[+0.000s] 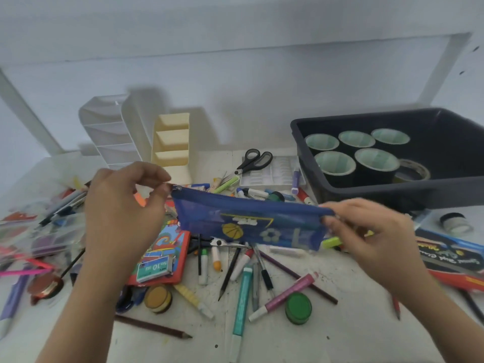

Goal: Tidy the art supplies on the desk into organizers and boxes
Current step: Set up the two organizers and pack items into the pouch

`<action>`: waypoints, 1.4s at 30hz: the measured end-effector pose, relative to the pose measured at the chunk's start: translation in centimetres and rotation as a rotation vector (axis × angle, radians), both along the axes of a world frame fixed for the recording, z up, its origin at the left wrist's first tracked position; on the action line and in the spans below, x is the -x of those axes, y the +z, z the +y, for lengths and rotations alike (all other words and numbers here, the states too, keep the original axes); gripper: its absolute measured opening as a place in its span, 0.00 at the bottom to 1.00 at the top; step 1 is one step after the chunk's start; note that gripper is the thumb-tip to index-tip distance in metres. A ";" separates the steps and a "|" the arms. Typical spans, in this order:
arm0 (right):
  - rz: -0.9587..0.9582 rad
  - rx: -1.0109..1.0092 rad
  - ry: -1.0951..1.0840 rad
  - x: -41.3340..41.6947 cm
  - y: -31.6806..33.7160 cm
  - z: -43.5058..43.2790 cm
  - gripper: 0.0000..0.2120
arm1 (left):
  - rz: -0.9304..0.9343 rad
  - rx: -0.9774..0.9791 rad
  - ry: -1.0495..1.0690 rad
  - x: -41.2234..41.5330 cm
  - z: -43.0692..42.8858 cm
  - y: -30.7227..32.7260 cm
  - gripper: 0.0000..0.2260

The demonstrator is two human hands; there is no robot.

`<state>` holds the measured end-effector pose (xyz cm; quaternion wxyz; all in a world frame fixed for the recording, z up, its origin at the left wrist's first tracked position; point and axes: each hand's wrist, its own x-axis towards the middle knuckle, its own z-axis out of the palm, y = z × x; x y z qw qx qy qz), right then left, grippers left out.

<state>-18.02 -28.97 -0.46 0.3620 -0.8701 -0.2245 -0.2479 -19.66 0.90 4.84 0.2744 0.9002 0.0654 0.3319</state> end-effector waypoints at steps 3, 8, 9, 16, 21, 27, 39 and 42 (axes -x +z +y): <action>-0.120 -0.039 -0.078 -1.6 2.1 -1.7 0.10 | -0.051 0.034 -0.114 -1.2 -1.6 1.6 0.10; -0.142 -0.217 -0.206 -5.2 5.2 -6.2 0.09 | -0.070 0.106 -0.310 -5.1 -5.6 5.1 0.10; -0.114 -0.250 -0.249 -6.1 5.5 -7.2 0.08 | -0.051 0.107 -0.332 -5.9 -6.6 5.5 0.10; 0.024 -0.397 -0.466 -10.6 6.0 -14.0 0.09 | 0.108 0.052 -0.506 -10.4 -15.1 5.1 0.10; 0.015 -0.223 -0.600 -11.8 4.6 -15.5 0.12 | 0.227 0.027 -0.566 -12.7 -18.4 2.8 0.10; 0.166 -0.207 -0.626 -12.3 3.3 -16.5 0.11 | 0.297 -0.045 -0.589 -14.4 -20.1 0.2 0.09; 0.402 0.038 -0.656 -12.1 2.5 -17.6 0.09 | 0.344 -0.111 -0.530 -15.7 -20.0 -2.0 0.09; 0.434 0.057 -0.647 -12.1 2.2 -17.7 0.08 | 0.360 -0.113 -0.539 -15.5 -19.9 -2.0 0.09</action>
